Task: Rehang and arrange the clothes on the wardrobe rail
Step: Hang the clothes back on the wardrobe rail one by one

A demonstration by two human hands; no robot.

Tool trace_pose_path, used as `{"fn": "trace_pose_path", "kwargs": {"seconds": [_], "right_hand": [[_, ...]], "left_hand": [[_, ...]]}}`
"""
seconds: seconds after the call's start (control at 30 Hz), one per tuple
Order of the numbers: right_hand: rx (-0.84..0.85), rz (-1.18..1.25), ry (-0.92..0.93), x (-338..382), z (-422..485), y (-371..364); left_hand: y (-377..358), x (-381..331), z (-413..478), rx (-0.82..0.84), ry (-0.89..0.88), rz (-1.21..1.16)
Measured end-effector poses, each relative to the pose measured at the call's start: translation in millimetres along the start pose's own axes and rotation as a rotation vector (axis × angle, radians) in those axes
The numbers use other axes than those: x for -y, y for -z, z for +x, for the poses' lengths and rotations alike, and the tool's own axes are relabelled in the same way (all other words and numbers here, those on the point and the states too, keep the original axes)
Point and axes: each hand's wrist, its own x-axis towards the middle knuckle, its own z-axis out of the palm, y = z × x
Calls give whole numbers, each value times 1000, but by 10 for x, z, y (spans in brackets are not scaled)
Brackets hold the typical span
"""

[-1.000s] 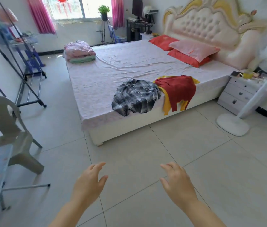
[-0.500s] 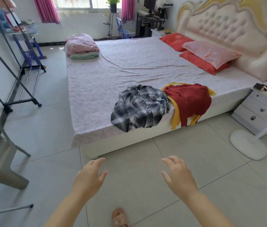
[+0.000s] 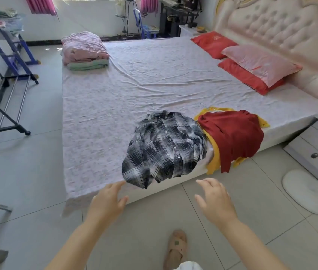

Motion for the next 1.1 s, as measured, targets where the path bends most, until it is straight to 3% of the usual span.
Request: {"fn": "trace_pose_path", "kwargs": {"seconds": [0.53,1.1], "right_hand": [[143,-10,189,-307,3006,290],[352,-106,170,-185,5174,-248]], "left_hand": [[175,-957,2279,-55,120,10],[124,-781,4209,75,180,25]]}}
